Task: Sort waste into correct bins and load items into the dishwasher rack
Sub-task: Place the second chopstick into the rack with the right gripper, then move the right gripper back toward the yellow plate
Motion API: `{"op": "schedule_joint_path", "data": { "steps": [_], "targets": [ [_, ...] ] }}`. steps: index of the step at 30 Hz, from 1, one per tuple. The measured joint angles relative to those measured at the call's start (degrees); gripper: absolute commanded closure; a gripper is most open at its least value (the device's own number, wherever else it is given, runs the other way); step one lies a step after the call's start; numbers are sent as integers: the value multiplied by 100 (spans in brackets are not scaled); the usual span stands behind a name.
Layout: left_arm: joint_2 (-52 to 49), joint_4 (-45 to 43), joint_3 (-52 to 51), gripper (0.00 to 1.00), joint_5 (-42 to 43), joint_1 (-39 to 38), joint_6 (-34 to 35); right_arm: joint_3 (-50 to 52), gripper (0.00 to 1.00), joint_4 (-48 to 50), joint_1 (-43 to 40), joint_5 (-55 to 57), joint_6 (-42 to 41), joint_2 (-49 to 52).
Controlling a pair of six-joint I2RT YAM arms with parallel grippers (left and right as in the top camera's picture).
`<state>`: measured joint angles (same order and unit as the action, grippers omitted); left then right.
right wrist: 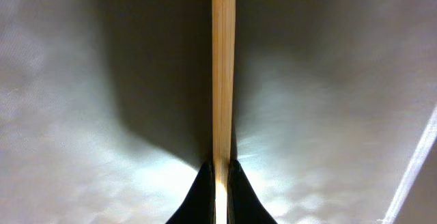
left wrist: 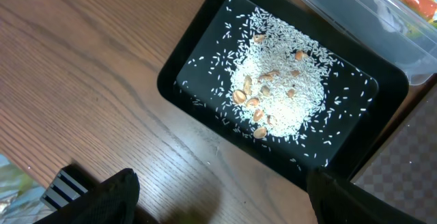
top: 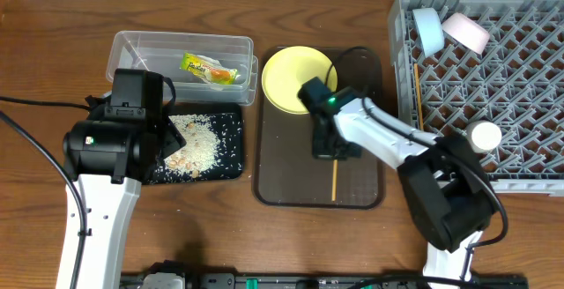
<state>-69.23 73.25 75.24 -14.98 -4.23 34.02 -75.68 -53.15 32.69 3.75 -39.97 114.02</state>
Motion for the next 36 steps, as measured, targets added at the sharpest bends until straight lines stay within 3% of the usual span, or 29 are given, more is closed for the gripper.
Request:
{"op": "schedule_joint_path", "data": {
  "steps": [13, 18, 24, 25, 26, 28, 36],
  "targets": [
    [0, 0, 0, 18, -2, 0, 0, -2, 99, -275, -2081, -424, 2304, -2124],
    [0, 0, 0, 19, -2, 0, 0, -2, 99, -422, -2898, -426, 3169, -2133],
    [0, 0, 0, 19, -2, 0, 0, -2, 99, -236, -3289, -507, 3842, -1921],
    [0, 0, 0, 19, -2, 0, 0, -2, 93, -177, -3289, -531, 3915, -1869],
    [0, 0, 0, 19, -2, 0, 0, -2, 74, -114, -3289, -551, 3965, -1803],
    [0, 0, 0, 18, -2, 0, 0, -2, 55, 15, -3289, -573, 4057, -1709],
    [0, 0, 0, 19, -2, 0, 0, -225, 50, 203, -3198, -640, 4151, -1690]
  ]
}}
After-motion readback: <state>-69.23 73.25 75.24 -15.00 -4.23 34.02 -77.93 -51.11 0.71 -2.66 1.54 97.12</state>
